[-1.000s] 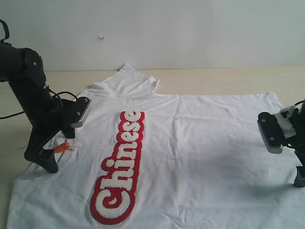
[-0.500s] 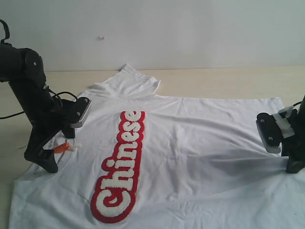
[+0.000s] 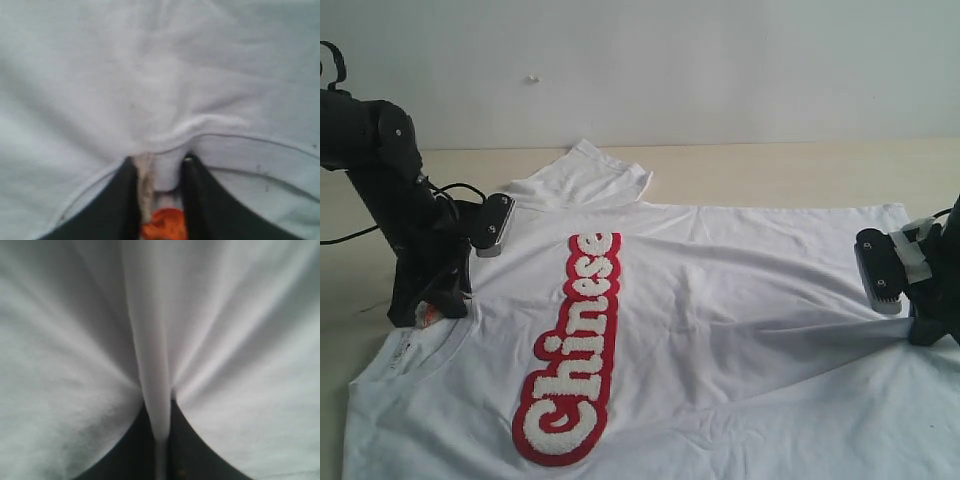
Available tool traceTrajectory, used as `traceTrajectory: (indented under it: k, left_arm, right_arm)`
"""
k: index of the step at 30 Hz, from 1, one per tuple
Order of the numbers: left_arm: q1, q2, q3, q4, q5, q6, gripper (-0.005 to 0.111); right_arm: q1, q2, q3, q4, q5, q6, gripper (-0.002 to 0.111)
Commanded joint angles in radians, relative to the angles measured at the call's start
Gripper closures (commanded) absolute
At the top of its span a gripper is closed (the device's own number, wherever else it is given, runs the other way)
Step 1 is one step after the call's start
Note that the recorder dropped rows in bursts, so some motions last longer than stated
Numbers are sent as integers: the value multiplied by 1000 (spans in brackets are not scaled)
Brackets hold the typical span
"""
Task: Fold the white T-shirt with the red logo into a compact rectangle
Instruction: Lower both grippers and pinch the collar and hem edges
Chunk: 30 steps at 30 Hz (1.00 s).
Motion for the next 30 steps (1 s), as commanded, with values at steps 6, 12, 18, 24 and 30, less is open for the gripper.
traceTrajectory:
  k: [6,12,18,24,30]
  left_arm:
    - [4,47,29,15,61,-41,97]
    - [4,-19,27,-4,26,-67,47]
    - [6,-67,27,-4,105,-67,2]
    - [16,-91,70,93,104,-113,2]
    - [16,-87,161,106,-65,-181,2]
  right_arm:
    - [-6,61,21,8,-94,7,108]
    - [-6,61,21,8,-102,43,108]
    - [-6,61,21,8,-102,43,108]
    - [-6,61,21,8,-102,43,108]
    - [-6,61,21,8,-106,45,108]
